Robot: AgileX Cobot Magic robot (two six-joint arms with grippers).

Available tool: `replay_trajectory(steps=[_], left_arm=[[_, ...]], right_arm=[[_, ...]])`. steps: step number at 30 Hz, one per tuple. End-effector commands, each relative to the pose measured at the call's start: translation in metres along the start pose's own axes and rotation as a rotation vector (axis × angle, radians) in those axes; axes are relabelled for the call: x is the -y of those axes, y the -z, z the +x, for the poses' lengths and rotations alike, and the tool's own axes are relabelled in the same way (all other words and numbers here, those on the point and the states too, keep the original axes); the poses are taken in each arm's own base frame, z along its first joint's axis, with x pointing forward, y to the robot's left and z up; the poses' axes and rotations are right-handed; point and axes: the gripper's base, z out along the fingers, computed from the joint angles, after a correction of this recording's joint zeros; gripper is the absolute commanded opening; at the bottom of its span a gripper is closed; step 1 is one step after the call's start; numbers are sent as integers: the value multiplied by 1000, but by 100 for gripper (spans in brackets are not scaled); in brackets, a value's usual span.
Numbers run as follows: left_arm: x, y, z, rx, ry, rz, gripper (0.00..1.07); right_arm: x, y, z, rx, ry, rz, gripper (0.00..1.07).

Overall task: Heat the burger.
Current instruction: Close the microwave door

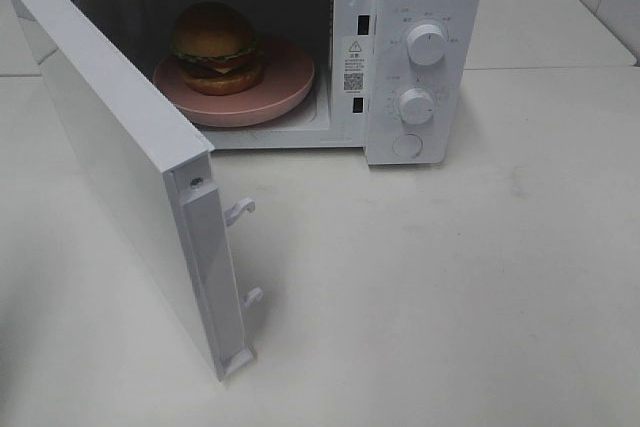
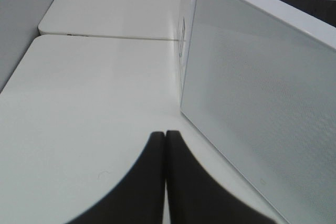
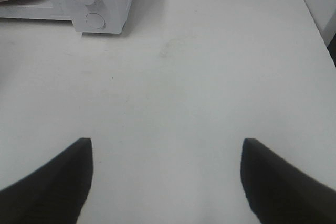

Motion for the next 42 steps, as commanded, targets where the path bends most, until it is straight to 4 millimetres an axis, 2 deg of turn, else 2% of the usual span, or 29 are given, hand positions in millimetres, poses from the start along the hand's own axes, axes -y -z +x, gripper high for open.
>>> replay_trajectory(steps=[1, 3, 11, 15, 17, 22, 30, 37, 42], left_arm=[[-3, -9, 2, 59, 11, -23, 0], [-7, -19, 8, 84, -1, -55, 0], [-18, -39, 12, 186, -8, -146, 0], [-21, -47, 17, 171, -6, -164, 0], [-23, -57, 28, 147, 41, -176, 0], [-22, -64, 29, 186, 15, -156, 0], [-4, -90, 37, 195, -96, 67, 0], [12, -112, 50, 192, -84, 275, 0], [17, -121, 58, 188, -76, 342, 0]], right_arm=[[0, 3, 2, 32, 7, 2, 75], [0, 3, 2, 32, 7, 2, 75], [0, 3, 2, 32, 7, 2, 75], [0, 3, 2, 32, 7, 2, 75], [0, 3, 2, 32, 7, 2, 75], [0, 3, 2, 32, 7, 2, 75], [0, 3, 2, 32, 7, 2, 75], [0, 3, 2, 32, 7, 2, 75], [0, 3, 2, 32, 7, 2, 75]])
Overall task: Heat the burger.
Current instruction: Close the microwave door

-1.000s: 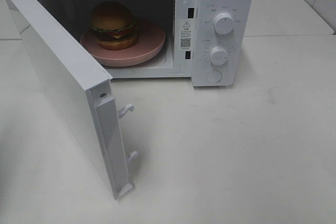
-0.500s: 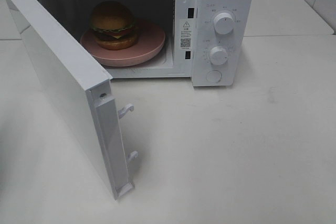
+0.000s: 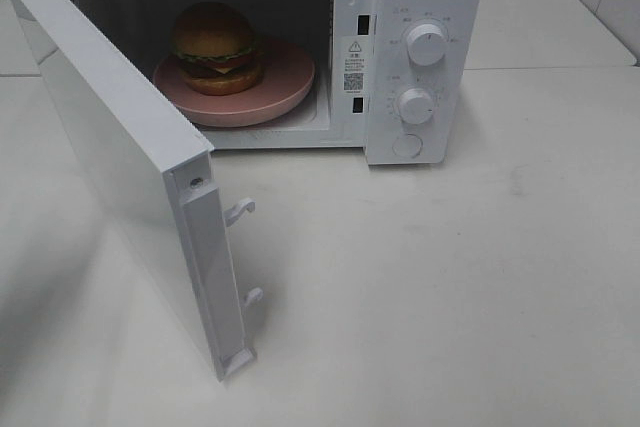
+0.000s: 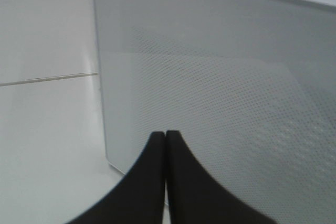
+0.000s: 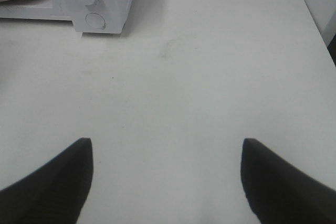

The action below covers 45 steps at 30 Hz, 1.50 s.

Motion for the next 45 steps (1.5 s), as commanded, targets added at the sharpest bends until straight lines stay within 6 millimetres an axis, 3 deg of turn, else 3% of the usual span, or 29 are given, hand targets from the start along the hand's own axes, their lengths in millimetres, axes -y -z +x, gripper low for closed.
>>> replay_trajectory(steps=[1, 6, 16, 33, 45], left_arm=[[3, -2, 0, 29, 14, 34, 0], [22, -26, 16, -39, 60, 116, 0], [45, -41, 32, -67, 47, 124, 0], [72, -77, 23, -35, 89, 62, 0], [99, -116, 10, -20, 78, -15, 0]], right_arm=[[0, 3, 2, 32, 7, 2, 75], [0, 3, 2, 32, 7, 2, 75], [0, 3, 2, 32, 7, 2, 75], [0, 3, 2, 32, 7, 2, 75], [0, 3, 2, 32, 7, 2, 75]])
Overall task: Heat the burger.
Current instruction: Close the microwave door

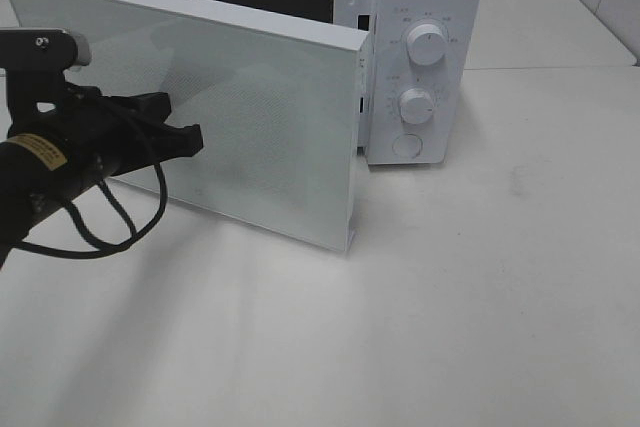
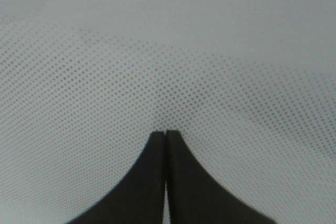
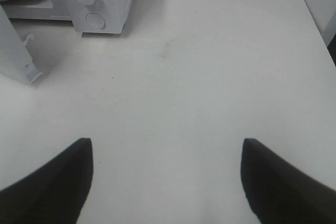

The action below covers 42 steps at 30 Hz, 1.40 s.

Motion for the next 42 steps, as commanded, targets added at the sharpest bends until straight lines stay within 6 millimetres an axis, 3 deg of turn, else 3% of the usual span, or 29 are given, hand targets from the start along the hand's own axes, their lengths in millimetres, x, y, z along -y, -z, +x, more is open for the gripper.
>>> replay_trajectory(steps=[1, 14, 30, 42], left_arm=[[5, -8, -4, 14, 0, -19, 0], [27, -56, -15, 42, 3, -58, 0], [37, -93, -26, 69, 36, -69, 0], [44, -100, -27, 22, 25, -30, 0]], right_arm=[[0, 3, 2, 32, 7, 2, 75], [0, 3, 2, 32, 7, 2, 75], [0, 3, 2, 33, 7, 2, 75], [0, 3, 2, 33, 7, 2, 75]])
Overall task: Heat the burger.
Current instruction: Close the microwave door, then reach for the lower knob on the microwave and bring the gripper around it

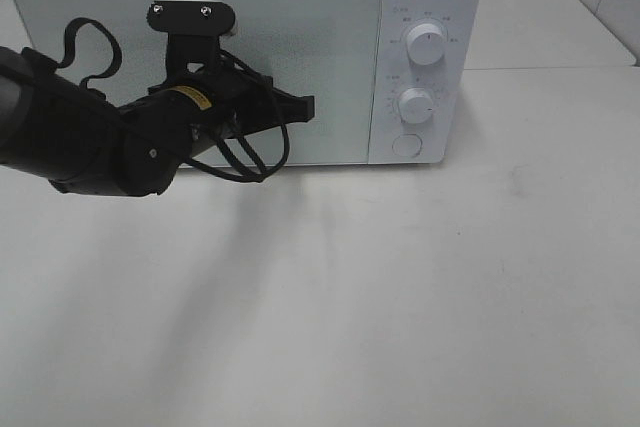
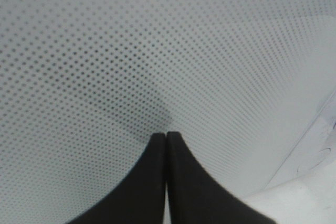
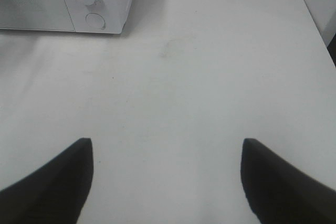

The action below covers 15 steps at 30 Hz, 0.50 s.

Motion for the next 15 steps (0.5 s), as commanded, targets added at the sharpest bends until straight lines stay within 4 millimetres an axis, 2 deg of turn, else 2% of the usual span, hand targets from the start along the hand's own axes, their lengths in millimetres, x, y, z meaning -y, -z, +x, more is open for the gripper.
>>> replay_trajectory(steps=[1, 6, 7, 8, 9, 10, 11, 12, 13, 14, 15], left_arm=[[-9, -2, -24, 98, 46, -39, 0], [0, 13, -20, -18, -18, 37, 0], [1, 18, -17, -79, -29, 53, 7], [1, 18, -17, -79, -29, 53, 7], [2, 21, -15, -119, -29, 59, 14], [3, 26, -12, -216, -28, 78, 38], [3, 26, -12, -216, -28, 78, 38], [5, 33, -12, -299, -25, 98, 65], [5, 33, -12, -299, -25, 98, 65], [6, 37, -11, -347, -29, 110, 79], [8, 47, -11, -446, -42, 136, 101]], right_arm=[[0, 3, 2, 33, 7, 2, 75], [0, 3, 2, 33, 7, 2, 75], [0, 3, 2, 33, 7, 2, 75], [0, 3, 2, 33, 7, 2, 75], [0, 3, 2, 33, 7, 2, 75], [0, 3, 2, 33, 7, 2, 75], [0, 3, 2, 33, 7, 2, 75], [0, 3, 2, 33, 7, 2, 75], [0, 3, 2, 33, 7, 2, 75], [0, 3, 2, 33, 7, 2, 75], [0, 3, 2, 33, 7, 2, 75]])
